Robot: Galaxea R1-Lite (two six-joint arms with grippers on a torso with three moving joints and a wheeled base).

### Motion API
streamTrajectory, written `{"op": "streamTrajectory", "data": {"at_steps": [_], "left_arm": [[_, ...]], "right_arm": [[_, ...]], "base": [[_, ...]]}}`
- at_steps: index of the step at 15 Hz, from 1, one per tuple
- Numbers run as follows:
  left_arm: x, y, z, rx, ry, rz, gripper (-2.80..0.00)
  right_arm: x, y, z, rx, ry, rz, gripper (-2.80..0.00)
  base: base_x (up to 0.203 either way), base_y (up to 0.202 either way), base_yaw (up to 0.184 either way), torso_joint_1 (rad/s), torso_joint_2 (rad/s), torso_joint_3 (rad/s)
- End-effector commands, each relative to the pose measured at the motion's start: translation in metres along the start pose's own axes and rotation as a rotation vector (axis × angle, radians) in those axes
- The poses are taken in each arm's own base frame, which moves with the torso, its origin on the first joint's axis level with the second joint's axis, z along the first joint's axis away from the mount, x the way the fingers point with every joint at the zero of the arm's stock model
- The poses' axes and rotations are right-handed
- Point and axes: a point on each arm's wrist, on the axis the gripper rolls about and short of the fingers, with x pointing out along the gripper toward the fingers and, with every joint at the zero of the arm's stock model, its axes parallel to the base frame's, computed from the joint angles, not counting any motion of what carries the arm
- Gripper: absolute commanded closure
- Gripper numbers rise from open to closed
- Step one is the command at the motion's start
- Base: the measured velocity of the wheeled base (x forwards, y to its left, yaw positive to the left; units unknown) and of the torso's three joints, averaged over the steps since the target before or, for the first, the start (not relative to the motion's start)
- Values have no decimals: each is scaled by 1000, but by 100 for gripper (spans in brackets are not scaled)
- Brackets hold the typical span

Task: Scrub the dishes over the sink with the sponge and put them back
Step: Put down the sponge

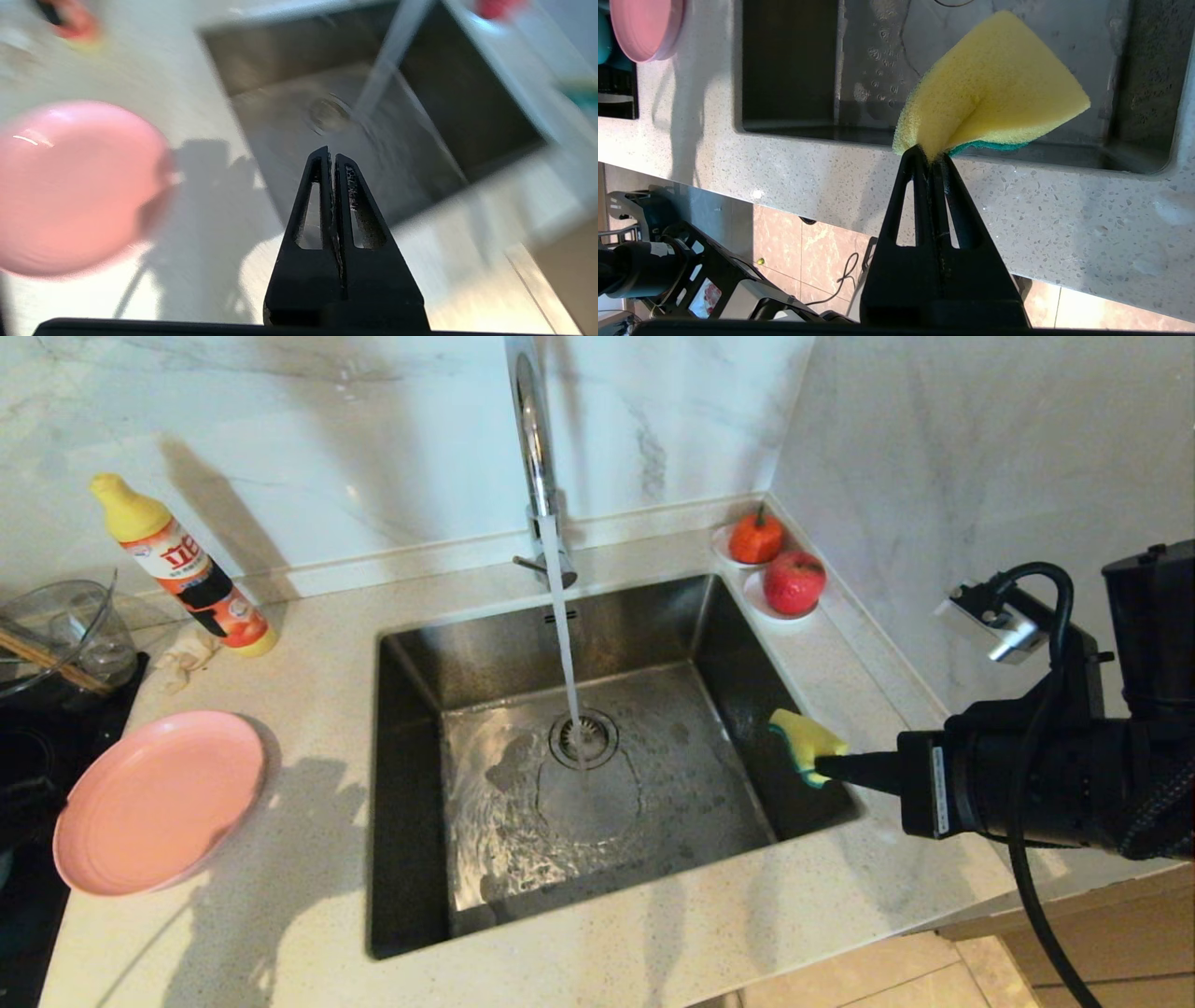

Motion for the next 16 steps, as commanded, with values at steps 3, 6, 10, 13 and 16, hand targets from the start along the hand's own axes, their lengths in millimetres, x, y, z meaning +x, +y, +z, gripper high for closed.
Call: {"op": "streamTrajectory", "data": {"at_steps": [3, 6, 10, 13, 16], "left_arm": [[-42, -16, -58, 33, -55, -55, 0], [-48, -17, -87, 37, -50, -53, 0], [-39, -11, -118, 104, 7, 27, 0], [-33, -7, -136, 180, -32, 70, 0], [-34, -7, -150, 157, 21, 28, 0]], "right_arm": [[-4, 0, 1, 1, -9, 1, 0], [-6, 0, -1, 1, -5, 2, 0], [2, 0, -1, -1, 7, 1, 0], [9, -1, -4, -2, 30, -9, 0], [8, 0, -3, -3, 22, -5, 0]], "base": [[0, 0, 0, 0, 0, 0], [0, 0, 0, 0, 0, 0], [0, 0, 0, 0, 0, 0], [0, 0, 0, 0, 0, 0], [0, 0, 0, 0, 0, 0]]}}
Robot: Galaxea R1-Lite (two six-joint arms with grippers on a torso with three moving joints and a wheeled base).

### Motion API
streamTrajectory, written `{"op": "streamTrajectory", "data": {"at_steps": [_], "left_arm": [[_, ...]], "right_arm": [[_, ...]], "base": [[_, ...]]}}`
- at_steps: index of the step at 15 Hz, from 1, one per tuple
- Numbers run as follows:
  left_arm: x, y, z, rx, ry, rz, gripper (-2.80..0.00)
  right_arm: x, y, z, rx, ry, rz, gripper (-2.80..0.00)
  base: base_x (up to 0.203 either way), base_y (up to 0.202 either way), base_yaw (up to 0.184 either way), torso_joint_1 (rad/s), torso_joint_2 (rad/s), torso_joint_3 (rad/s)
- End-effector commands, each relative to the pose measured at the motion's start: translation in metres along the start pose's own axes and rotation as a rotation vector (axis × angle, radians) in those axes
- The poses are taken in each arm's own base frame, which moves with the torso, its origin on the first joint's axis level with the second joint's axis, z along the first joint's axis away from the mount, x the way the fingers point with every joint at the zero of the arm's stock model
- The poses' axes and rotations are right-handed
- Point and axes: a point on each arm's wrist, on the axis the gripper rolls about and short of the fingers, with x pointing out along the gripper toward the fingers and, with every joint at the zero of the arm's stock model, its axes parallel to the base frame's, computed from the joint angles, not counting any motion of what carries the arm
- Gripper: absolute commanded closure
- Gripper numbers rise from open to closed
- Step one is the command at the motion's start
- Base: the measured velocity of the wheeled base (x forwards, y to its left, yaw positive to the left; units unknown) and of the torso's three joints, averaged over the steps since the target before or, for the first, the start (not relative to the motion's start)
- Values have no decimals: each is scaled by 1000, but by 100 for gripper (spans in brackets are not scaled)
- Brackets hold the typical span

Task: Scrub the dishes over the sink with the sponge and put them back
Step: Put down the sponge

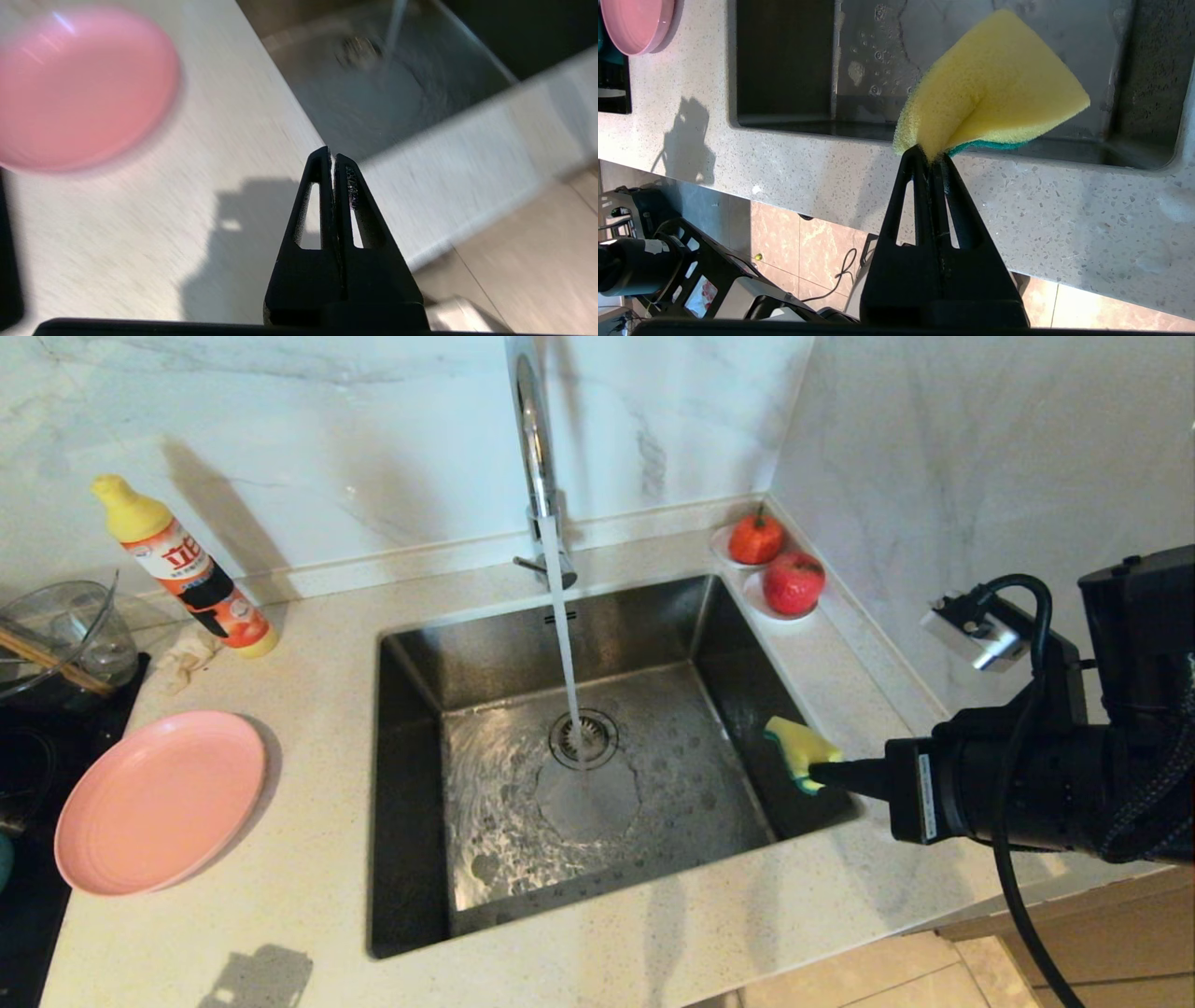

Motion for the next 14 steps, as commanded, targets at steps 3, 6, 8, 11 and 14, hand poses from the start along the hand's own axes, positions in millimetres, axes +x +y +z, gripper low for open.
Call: {"op": "streamTrajectory", "data": {"at_steps": [3, 6, 8, 11, 14], "left_arm": [[-5, -1, -12, -36, 45, -8, 0], [-8, 1, -15, -44, 46, 133, 0], [-13, 1, -20, -42, 47, 209, 0], [-26, -3, -29, -29, -22, 220, 0], [-25, -3, -31, -73, 8, 220, 0]], "right_arm": [[3, -1, -4, 3, 20, -3, 0], [4, -1, -4, 1, 21, -1, 0], [11, -2, -6, 1, 40, -11, 0], [8, -2, -10, -2, 45, -11, 0], [6, -2, -9, -4, 41, -13, 0]], "base": [[0, 0, 0, 0, 0, 0], [0, 0, 0, 0, 0, 0], [0, 0, 0, 0, 0, 0], [0, 0, 0, 0, 0, 0], [0, 0, 0, 0, 0, 0]]}}
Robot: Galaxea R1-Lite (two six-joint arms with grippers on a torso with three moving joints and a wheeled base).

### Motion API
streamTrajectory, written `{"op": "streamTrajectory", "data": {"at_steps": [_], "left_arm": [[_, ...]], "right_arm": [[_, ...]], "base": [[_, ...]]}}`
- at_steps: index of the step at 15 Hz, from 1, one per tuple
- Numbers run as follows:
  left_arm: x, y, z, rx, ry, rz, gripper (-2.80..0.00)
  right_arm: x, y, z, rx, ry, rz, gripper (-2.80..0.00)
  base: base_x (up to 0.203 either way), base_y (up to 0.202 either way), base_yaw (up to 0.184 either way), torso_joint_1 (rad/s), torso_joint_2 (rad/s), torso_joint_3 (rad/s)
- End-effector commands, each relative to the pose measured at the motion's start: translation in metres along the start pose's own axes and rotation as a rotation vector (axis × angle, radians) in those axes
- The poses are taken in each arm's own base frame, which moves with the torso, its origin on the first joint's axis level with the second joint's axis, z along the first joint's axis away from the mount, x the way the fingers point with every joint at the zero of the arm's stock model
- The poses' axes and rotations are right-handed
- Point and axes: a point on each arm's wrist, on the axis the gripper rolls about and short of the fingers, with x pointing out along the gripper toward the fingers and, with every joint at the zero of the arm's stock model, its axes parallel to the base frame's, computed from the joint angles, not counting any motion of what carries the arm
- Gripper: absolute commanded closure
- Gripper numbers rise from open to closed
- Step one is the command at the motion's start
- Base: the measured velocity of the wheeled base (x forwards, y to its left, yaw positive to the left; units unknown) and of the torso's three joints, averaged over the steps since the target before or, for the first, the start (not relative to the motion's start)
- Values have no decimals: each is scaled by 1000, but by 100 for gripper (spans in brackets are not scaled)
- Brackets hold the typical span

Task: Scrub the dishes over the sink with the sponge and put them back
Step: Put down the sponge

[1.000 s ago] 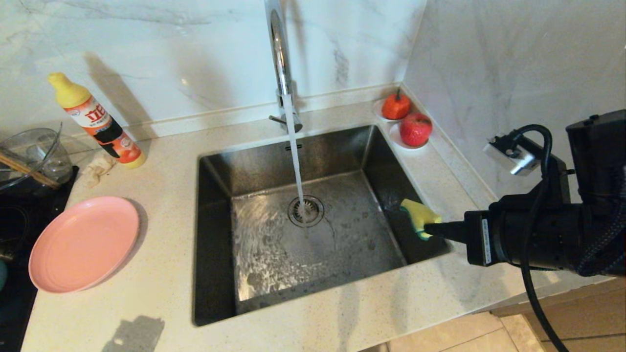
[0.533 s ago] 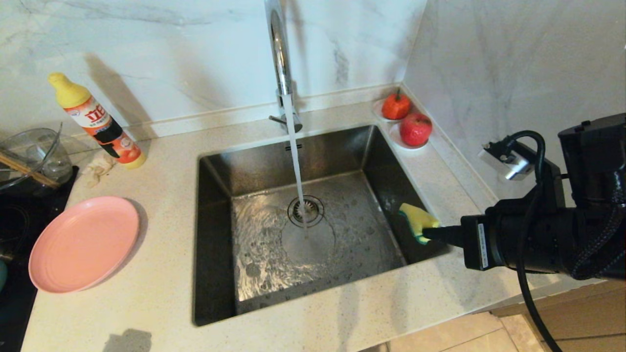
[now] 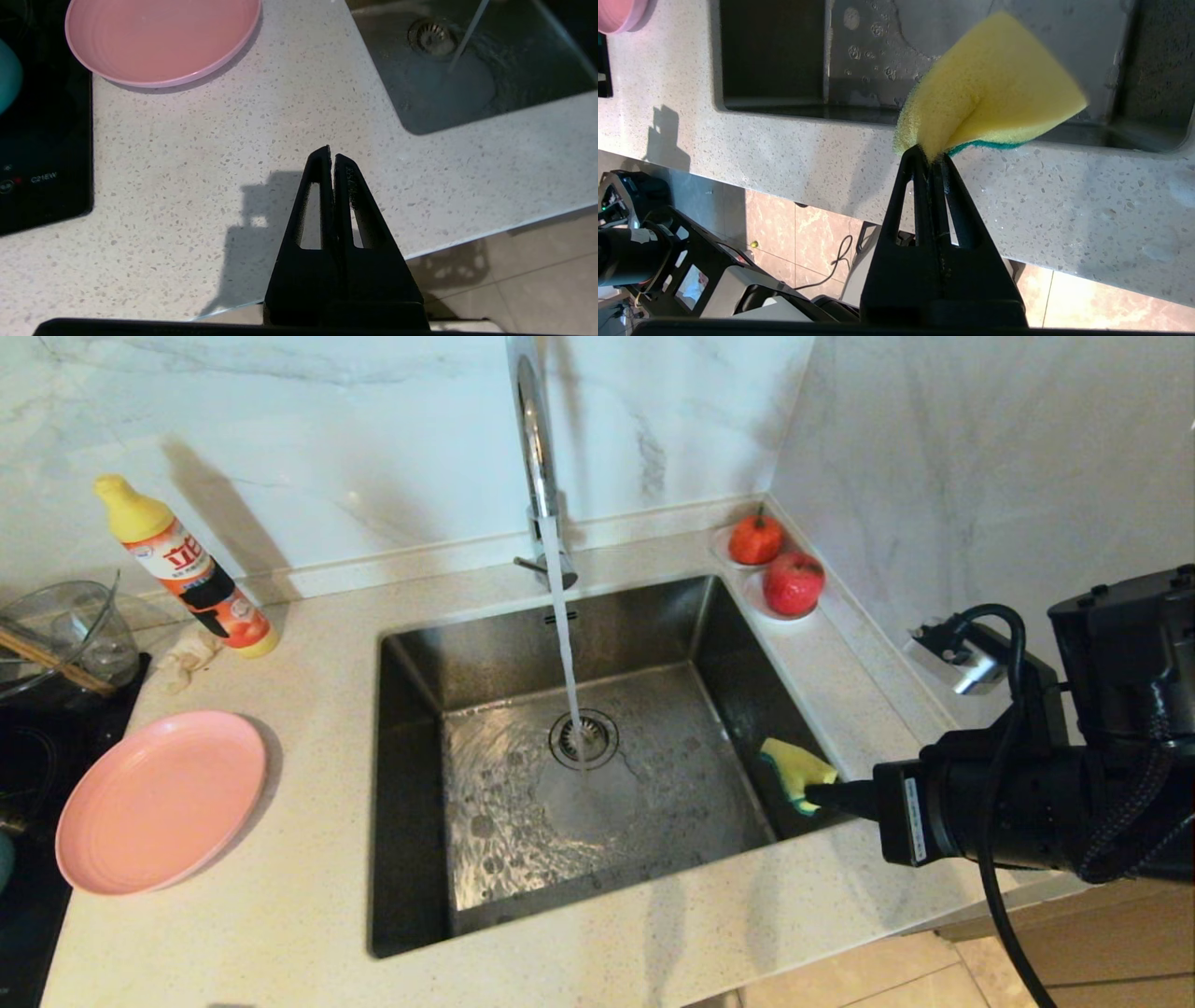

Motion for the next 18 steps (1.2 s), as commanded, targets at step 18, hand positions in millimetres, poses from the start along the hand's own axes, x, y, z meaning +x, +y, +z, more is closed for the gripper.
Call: {"op": "streamTrajectory", "data": {"at_steps": [18], "left_arm": [[-1, 0, 0, -15, -41, 13, 0]], "right_arm": [[-5, -26, -50, -305, 139, -392, 0]], "base": [[0, 0, 0, 0, 0, 0]]}}
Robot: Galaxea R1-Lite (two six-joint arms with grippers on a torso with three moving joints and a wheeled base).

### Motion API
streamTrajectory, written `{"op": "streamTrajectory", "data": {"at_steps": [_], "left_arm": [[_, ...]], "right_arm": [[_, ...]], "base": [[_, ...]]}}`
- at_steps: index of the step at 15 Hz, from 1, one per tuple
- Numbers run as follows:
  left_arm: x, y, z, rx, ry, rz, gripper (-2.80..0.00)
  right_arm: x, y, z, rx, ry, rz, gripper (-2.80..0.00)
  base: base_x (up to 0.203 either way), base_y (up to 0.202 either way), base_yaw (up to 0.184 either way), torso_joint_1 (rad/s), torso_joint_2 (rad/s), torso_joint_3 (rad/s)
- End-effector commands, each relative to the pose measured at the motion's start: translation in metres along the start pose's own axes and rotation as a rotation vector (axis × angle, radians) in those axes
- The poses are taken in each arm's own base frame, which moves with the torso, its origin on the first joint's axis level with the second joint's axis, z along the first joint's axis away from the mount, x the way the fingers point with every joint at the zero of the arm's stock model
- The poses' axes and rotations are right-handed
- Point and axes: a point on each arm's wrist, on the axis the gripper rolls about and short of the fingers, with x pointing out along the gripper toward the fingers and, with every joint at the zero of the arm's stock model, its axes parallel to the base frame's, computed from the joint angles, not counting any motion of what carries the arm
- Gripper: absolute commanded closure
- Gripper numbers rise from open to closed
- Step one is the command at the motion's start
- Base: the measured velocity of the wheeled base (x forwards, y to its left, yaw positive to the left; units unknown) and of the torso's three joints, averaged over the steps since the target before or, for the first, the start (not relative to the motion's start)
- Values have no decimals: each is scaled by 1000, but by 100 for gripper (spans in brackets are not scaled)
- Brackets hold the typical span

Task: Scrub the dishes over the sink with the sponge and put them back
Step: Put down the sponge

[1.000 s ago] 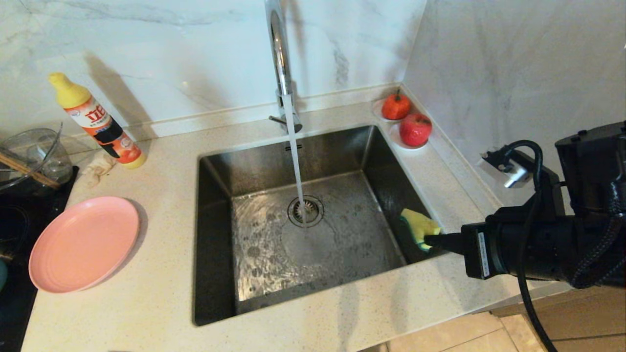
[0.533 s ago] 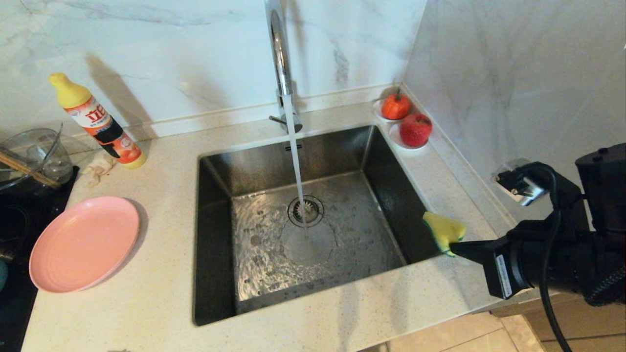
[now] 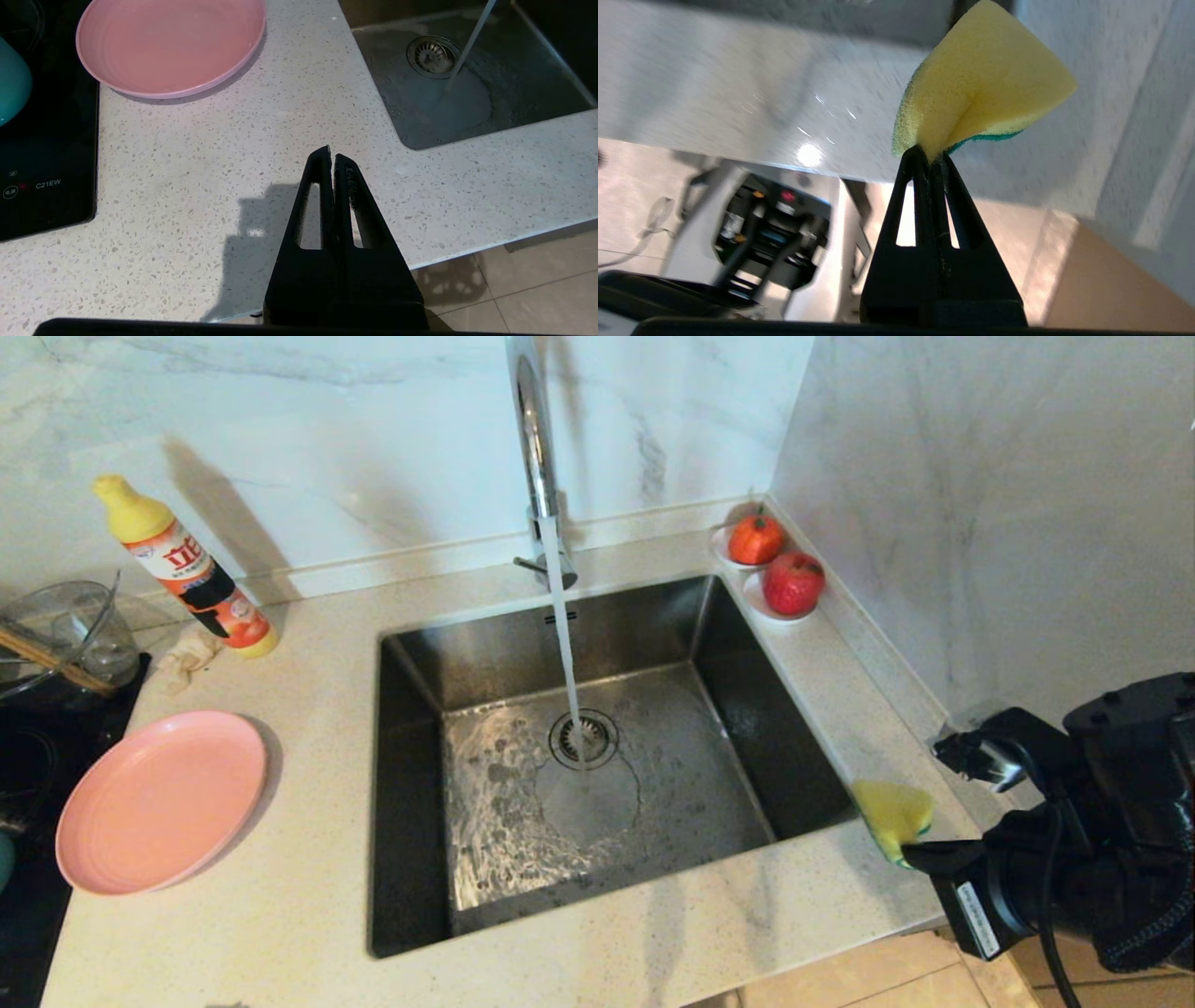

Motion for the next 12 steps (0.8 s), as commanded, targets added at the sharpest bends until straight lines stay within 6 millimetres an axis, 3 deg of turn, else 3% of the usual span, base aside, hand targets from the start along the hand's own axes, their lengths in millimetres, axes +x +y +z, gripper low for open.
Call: {"op": "streamTrajectory", "data": {"at_steps": [1, 3, 12], "left_arm": [[0, 0, 0, 0, 1, -1, 0], [0, 0, 0, 0, 1, -2, 0], [0, 0, 0, 0, 1, 0, 0]], "right_arm": [[8, 2, -9, -14, 48, -21, 0], [9, 1, -25, -27, 81, -26, 0], [10, -11, -51, -99, 87, -45, 0]], "base": [[0, 0, 0, 0, 0, 0], [0, 0, 0, 0, 0, 0], [0, 0, 0, 0, 0, 0]]}}
